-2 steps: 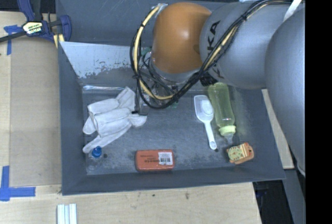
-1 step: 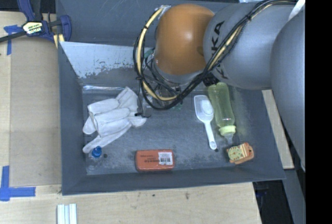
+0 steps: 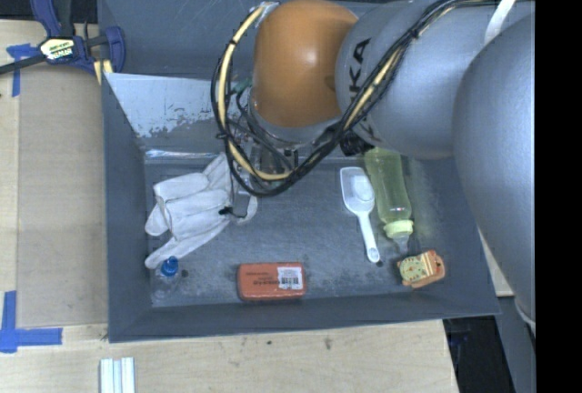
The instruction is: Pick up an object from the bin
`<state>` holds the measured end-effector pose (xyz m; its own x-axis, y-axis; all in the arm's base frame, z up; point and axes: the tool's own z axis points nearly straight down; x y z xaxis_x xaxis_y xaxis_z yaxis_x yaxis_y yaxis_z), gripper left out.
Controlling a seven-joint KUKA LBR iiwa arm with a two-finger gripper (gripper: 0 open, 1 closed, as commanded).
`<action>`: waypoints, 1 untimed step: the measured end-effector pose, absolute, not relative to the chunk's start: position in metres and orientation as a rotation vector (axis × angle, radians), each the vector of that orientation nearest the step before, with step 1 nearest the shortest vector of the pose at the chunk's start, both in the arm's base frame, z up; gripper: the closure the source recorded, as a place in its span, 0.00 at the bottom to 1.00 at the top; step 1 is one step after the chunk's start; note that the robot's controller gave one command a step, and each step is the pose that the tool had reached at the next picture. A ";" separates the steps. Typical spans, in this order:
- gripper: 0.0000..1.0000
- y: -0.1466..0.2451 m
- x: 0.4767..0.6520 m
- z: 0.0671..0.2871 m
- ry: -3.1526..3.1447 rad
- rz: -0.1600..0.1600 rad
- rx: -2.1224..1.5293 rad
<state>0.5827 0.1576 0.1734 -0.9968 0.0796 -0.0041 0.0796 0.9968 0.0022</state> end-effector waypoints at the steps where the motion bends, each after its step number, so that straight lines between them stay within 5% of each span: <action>1: 0.00 0.157 0.583 0.173 3.135 0.002 0.126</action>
Offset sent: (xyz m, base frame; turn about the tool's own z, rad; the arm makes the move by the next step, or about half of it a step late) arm -0.0014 0.0180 -0.0398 -0.1461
